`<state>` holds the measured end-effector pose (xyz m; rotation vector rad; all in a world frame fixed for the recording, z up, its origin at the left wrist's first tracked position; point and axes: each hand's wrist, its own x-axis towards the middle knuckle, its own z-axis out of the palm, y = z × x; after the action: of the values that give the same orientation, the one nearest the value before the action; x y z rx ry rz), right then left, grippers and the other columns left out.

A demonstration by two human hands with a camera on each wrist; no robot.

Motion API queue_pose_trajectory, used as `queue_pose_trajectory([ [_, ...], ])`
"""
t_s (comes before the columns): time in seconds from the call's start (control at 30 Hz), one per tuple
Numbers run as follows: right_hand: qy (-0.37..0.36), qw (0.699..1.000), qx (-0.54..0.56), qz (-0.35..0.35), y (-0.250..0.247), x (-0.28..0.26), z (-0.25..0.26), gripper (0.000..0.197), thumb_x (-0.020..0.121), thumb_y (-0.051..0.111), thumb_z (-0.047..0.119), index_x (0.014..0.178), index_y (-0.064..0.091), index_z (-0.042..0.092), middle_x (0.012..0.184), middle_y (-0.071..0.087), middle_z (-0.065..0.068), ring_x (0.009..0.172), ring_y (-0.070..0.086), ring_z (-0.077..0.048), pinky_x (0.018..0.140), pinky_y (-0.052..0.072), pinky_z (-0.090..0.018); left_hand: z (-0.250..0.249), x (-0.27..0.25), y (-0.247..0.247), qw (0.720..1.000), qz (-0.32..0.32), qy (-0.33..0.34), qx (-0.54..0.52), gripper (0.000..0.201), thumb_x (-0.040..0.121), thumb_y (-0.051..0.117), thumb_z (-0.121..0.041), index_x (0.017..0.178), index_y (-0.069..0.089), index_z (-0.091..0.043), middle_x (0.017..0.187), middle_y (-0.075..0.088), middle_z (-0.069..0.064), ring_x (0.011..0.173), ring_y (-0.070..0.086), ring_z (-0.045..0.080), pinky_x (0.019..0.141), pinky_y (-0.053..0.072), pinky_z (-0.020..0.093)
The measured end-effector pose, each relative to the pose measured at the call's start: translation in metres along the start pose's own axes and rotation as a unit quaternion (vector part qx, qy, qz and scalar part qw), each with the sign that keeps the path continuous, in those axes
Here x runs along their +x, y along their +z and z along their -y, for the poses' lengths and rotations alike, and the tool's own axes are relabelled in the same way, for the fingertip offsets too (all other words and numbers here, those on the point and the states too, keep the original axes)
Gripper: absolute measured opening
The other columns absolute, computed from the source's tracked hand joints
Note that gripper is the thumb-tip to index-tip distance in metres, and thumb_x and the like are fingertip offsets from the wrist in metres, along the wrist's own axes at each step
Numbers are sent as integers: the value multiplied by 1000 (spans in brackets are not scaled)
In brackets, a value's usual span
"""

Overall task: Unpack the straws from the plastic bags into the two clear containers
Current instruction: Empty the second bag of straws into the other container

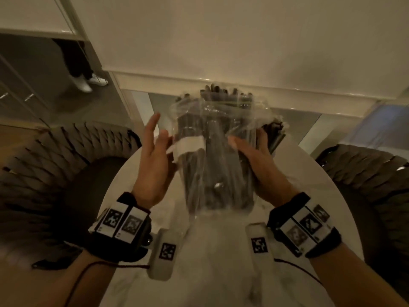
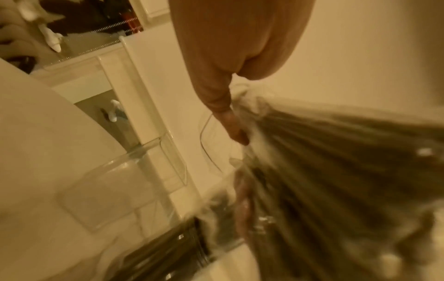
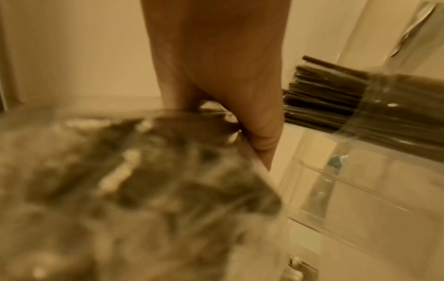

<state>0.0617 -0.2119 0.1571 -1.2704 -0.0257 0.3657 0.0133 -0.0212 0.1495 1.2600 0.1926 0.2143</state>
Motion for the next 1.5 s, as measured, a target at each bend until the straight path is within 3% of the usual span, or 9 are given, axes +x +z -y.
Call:
queue_pose_trajectory([
  [0.13, 18, 997, -76, -5, 9, 29, 25, 86, 86, 62, 39, 144, -1, 38, 132, 46, 2, 107, 60, -19, 78, 59, -31, -5, 22, 3, 954, 46, 101, 279, 66, 88, 63, -15, 142, 29, -30, 144, 30, 4, 118, 37, 2, 100, 38, 6],
  [0.27, -6, 987, -87, 132, 13, 45, 51, 35, 83, 54, 43, 114, 64, 33, 96, 69, 12, 86, 68, -10, 64, 58, -21, -20, 58, 5, 937, -17, 11, 348, 61, 74, 66, -45, 114, 48, -3, 119, 51, 18, 130, 40, 28, 108, 37, 29],
  [0.37, -12, 968, -162, 190, 5, 67, 70, 23, 91, 55, 27, 104, 65, 11, 99, 69, -11, 87, 67, -25, 75, 59, -35, -35, 90, 5, 913, 98, 81, 388, 77, 63, 79, -35, 127, 50, -4, 120, 58, 0, 108, 57, 0, 93, 49, 15],
  [0.43, -32, 943, -287, 167, 1, 86, 77, 23, 94, 45, 3, 106, 64, 11, 90, 65, -10, 77, 63, -22, 71, 58, -34, -45, 104, 7, 912, 110, 86, 386, 57, 68, 81, -26, 119, 58, -15, 106, 60, -14, 89, 56, -16, 78, 49, 4],
  [0.5, -62, 913, -367, 169, -1, 103, 78, 31, 88, 55, -4, 109, 62, 17, 94, 64, -7, 76, 63, -16, 71, 60, -33, -53, 116, 9, 907, 110, 87, 397, 45, 66, 79, -38, 107, 66, -25, 99, 66, -15, 86, 60, -12, 86, 52, 17],
  [0.57, -58, 900, -388, 190, 0, 112, 74, 39, 81, 69, 4, 117, 58, 14, 113, 64, -7, 91, 66, -18, 74, 60, -35, -55, 125, 11, 906, 122, 79, 398, 44, 63, 79, -44, 102, 66, -31, 102, 68, -11, 94, 63, 4, 92, 53, 37],
  [0.73, -75, 867, -480, 112, 12, 131, 55, 63, 65, 82, 38, 121, 58, 21, 107, 69, 3, 88, 69, -11, 61, 60, -26, -47, 132, 15, 923, 136, 86, 350, 74, 52, 84, -43, 117, 56, -25, 119, 65, -3, 110, 62, 12, 95, 53, 42],
  [0.93, -122, 871, -471, 66, 21, 136, 52, 67, 68, 80, 40, 126, 53, 20, 106, 69, 1, 72, 71, -7, 52, 56, -16, -45, 142, 10, 939, 117, 92, 310, 65, 66, 83, -14, 122, 51, -14, 112, 63, -7, 103, 62, 4, 80, 55, 17],
  [1.5, -116, 887, -445, 34, 27, 145, 50, 69, 70, 77, 44, 128, 48, 20, 103, 68, 3, 61, 71, -11, 47, 54, -17, -25, 162, 4, 942, 157, 96, 279, 77, 68, 67, 16, 135, 38, -10, 118, 56, 0, 104, 57, -3, 75, 53, 15],
])
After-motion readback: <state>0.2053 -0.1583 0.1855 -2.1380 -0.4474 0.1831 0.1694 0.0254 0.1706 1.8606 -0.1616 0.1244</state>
